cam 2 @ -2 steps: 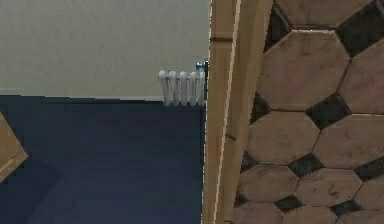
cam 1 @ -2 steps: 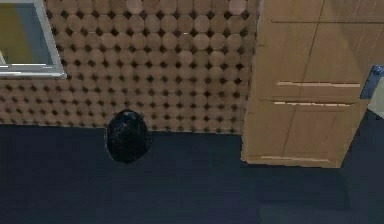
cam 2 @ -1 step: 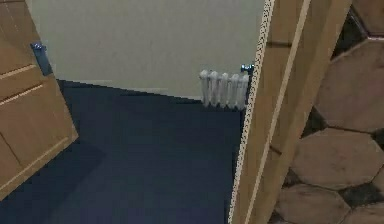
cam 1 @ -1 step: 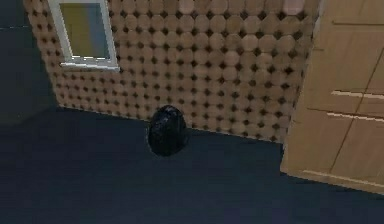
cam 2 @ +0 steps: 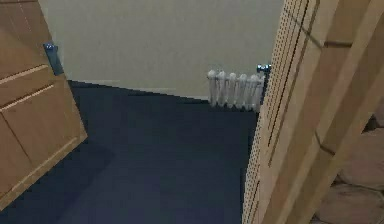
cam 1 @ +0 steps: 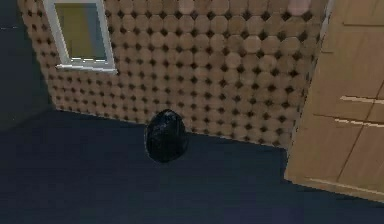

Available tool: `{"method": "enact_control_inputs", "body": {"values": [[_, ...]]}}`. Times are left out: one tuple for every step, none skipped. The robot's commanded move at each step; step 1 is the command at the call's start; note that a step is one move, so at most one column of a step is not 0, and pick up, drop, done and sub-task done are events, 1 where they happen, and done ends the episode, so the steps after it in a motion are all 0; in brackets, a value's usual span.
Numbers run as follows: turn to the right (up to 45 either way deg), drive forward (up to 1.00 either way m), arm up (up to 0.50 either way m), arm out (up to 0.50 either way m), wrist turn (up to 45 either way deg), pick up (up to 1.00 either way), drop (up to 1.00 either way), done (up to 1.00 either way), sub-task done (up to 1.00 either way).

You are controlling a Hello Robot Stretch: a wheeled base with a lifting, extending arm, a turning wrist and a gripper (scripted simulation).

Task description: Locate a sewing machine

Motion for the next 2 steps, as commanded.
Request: {"method": "enact_control_inputs", "body": {"values": [[45.0,0.0,0.0,0.0,0.0,0.0,0.0,0.0,0.0],[39.0,0.0,0.0,0.0,0.0,0.0,0.0,0.0,0.0]]}}
